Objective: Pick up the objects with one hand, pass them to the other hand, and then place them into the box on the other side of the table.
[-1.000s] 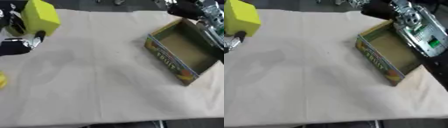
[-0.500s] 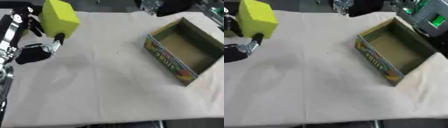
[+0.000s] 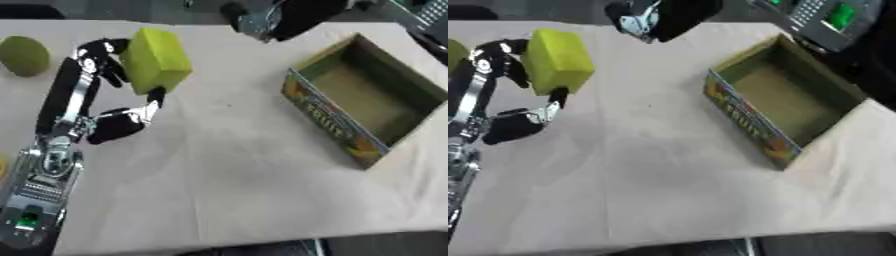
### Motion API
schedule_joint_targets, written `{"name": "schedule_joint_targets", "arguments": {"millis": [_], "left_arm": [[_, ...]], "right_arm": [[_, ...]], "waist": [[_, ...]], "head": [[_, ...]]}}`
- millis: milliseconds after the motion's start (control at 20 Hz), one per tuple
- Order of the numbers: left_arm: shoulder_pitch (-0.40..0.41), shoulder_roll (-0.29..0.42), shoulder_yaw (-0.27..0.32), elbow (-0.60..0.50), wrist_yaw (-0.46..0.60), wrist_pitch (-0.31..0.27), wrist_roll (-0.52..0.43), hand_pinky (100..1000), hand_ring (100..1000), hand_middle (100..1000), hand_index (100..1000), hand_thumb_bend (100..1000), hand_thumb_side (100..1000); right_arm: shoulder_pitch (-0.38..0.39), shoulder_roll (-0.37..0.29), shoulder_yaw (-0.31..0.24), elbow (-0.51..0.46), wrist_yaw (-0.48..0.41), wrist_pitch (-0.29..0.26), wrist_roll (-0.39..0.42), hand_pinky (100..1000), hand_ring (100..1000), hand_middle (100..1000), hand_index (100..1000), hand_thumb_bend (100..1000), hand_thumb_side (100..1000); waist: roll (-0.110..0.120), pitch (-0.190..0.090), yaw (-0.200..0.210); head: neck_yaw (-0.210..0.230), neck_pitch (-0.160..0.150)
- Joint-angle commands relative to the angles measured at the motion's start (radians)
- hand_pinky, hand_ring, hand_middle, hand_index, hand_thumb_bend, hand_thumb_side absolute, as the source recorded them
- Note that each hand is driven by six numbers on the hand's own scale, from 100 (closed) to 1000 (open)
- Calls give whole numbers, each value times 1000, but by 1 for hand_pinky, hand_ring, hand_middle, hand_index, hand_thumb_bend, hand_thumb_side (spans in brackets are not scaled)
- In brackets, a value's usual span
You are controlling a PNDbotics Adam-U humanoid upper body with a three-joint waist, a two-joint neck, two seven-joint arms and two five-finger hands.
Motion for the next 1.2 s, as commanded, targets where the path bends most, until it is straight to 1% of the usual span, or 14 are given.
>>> {"name": "schedule_joint_targets", "arguments": {"millis": [50,100,150,300,350,400,550,650,750,850,950,1050,1200], "left_arm": [[-7,-12,-5,36,-23,-45,48,482,494,447,527,100,132],[-5,-16,-3,52,-30,-59,63,482,493,445,527,100,136],[-2,-20,-2,67,-37,-74,77,482,493,445,526,100,142],[2,-34,-4,99,-54,-118,121,484,493,444,527,100,148],[2,-37,-4,104,-60,-132,137,482,492,443,527,100,151],[2,-39,-6,107,-66,-145,152,482,493,443,527,100,146],[1,-42,-20,115,-76,-177,199,480,491,443,527,100,155],[4,-46,-26,133,-62,-187,228,476,486,439,522,100,191],[7,-51,-28,154,-21,-196,247,477,486,437,513,100,218],[7,-54,-26,173,18,-205,253,474,487,434,508,100,219],[5,-56,-22,185,34,-213,254,471,487,434,509,100,220],[4,-59,-19,192,39,-218,256,471,487,435,510,100,218],[4,-57,-17,195,42,-222,259,471,487,435,511,100,215]], "right_arm": [[-66,23,14,-9,-13,47,40,820,846,829,839,149,217],[-86,35,18,-9,-19,60,54,822,848,831,840,165,181],[-102,46,22,-9,-24,70,69,824,850,832,838,180,183],[-133,74,38,-9,-28,94,113,832,856,836,840,216,233],[-143,83,40,-9,-27,99,125,833,855,835,839,236,266],[-151,91,42,-9,-27,103,135,835,856,835,839,230,268],[-172,111,45,-9,-28,110,154,843,860,836,840,225,330],[-174,116,52,-9,-32,120,168,849,865,839,842,215,351],[-170,118,61,-9,-35,131,190,862,878,843,846,201,357],[-166,124,69,-9,-38,141,215,866,883,844,847,205,360],[-166,135,79,-9,-36,150,240,875,893,846,850,210,370],[-167,146,93,-9,-25,141,280,890,918,857,855,229,386],[-157,147,100,-9,1,107,337,906,952,858,859,266,397]], "waist": [[-12,-33,-6],[-13,-32,-10],[-14,-32,-13],[-17,-31,-19],[-18,-31,-21],[-18,-31,-22],[-17,-31,-22],[-18,-30,-23],[-19,-29,-24],[-21,-28,-25],[-22,-27,-25],[-23,-26,-25],[-24,-26,-26]], "head": [[8,-2],[10,-2],[12,-2],[16,-2],[18,-2],[19,-2],[25,-2],[28,-2],[31,-2],[33,-2],[33,-2],[33,-2],[33,-2]]}}
